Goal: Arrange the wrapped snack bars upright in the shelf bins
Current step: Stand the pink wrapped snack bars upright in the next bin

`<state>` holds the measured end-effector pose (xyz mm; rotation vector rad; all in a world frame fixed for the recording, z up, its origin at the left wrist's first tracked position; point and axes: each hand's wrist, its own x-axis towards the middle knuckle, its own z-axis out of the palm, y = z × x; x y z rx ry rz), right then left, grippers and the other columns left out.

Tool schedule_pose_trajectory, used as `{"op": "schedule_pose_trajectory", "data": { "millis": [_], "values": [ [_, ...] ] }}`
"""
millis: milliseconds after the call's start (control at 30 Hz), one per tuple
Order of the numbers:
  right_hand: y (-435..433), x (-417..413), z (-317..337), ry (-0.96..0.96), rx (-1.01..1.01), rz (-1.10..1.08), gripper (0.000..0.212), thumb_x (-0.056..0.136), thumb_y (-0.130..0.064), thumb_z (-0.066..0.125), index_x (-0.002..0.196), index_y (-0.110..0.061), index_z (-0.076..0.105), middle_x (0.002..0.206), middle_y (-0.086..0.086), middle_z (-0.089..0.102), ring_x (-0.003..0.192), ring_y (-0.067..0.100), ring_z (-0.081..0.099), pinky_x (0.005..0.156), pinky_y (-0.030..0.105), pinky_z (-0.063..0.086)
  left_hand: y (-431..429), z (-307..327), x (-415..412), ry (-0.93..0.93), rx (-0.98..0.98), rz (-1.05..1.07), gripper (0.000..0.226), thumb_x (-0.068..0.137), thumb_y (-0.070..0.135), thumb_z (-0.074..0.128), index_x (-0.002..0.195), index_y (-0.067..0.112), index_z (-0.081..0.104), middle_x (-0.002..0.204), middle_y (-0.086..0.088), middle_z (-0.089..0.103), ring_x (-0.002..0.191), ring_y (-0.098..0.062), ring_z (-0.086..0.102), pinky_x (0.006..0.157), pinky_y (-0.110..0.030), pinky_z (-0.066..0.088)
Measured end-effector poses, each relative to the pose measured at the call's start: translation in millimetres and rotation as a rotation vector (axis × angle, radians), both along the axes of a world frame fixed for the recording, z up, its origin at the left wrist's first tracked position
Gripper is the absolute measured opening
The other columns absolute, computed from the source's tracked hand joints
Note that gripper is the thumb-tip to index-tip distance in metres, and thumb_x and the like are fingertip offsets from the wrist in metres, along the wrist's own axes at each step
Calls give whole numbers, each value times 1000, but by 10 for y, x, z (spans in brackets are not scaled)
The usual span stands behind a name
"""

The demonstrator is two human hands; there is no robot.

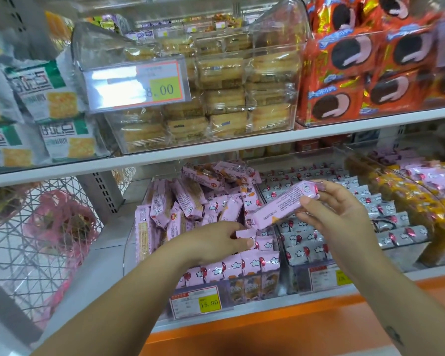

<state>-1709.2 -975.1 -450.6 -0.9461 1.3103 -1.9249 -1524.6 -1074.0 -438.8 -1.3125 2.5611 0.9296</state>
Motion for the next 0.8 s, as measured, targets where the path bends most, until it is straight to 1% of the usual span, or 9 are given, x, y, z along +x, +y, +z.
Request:
{"op": "schedule_pose_trajectory", "data": {
  "millis": [67, 233, 333, 400, 467, 567, 633, 700, 800],
  "values": [
    [8, 3, 3, 2, -2, -4, 20, 84, -7, 64, 97, -21, 59, 99, 2, 68, 85, 13, 70, 67, 19, 56, 21, -1, -9, 28, -11, 35, 63, 95, 52, 40, 148, 22, 24, 150, -1, 34, 133, -20, 39, 106, -29, 31],
    [13, 0, 4, 22, 5, -9, 22, 84, -8, 65, 103, -17, 60, 106, 6, 67, 84, 14, 70, 69, 21, 57, -49, -157, 135, 231, 52, 208, 58, 94, 48, 45, 144, 19, 34, 133, -1, 52, 101, -14, 62, 92, -33, 48],
    [6, -3, 4, 26, 6, -13, 23, 84, -9, 65, 104, -18, 60, 107, 7, 66, 85, 14, 70, 71, 23, 57, -65, -172, 165, 306, 154, 271, 58, 96, 43, 45, 147, 19, 29, 140, -2, 47, 95, -9, 63, 78, -20, 50],
    [0, 5, 4, 28, 4, -16, 22, 84, -9, 65, 102, -20, 60, 106, 7, 66, 86, 15, 70, 71, 23, 58, -62, -166, 144, 273, 143, 250, 58, 95, 44, 45, 146, 21, 30, 140, 0, 47, 106, -14, 59, 90, -27, 48],
    [-9, 18, 3, 26, 5, -16, 21, 84, -8, 65, 101, -20, 60, 105, 7, 66, 87, 16, 70, 71, 24, 58, -42, -120, 109, 216, 123, 201, 56, 95, 44, 45, 144, 20, 32, 138, 0, 46, 122, -21, 50, 105, -39, 39],
    [-17, 34, 2, 32, 13, -12, 21, 84, -8, 65, 100, -19, 60, 104, 6, 67, 87, 15, 69, 72, 25, 58, -16, -29, 50, 100, 63, 98, 60, 96, 45, 44, 147, 19, 26, 151, -3, 32, 135, -22, 35, 111, -35, 30],
    [-12, 36, -3, 35, 16, -8, 20, 84, -7, 65, 100, -19, 60, 105, 6, 67, 86, 14, 70, 71, 23, 57, -1, 19, 18, 25, -19, 24, 57, 96, 46, 42, 144, 18, 30, 146, -5, 40, 128, -21, 42, 104, -32, 35],
    [0, 26, -12, 40, 16, -5, 21, 84, -8, 65, 101, -18, 60, 107, 7, 66, 87, 14, 70, 70, 21, 57, 9, 37, 21, 29, -68, 14, 53, 97, 43, 42, 142, 15, 33, 127, -7, 53, 111, -20, 54, 95, -31, 43],
    [23, 0, 8, 39, 15, -22, 21, 84, -15, 66, 104, -18, 60, 107, 5, 66, 88, 16, 70, 71, 22, 57, 23, 78, 127, 257, 52, 136, 48, 98, 35, 43, 142, 17, 33, 121, -10, 59, 95, -16, 65, 84, -30, 55]
  ]
}}
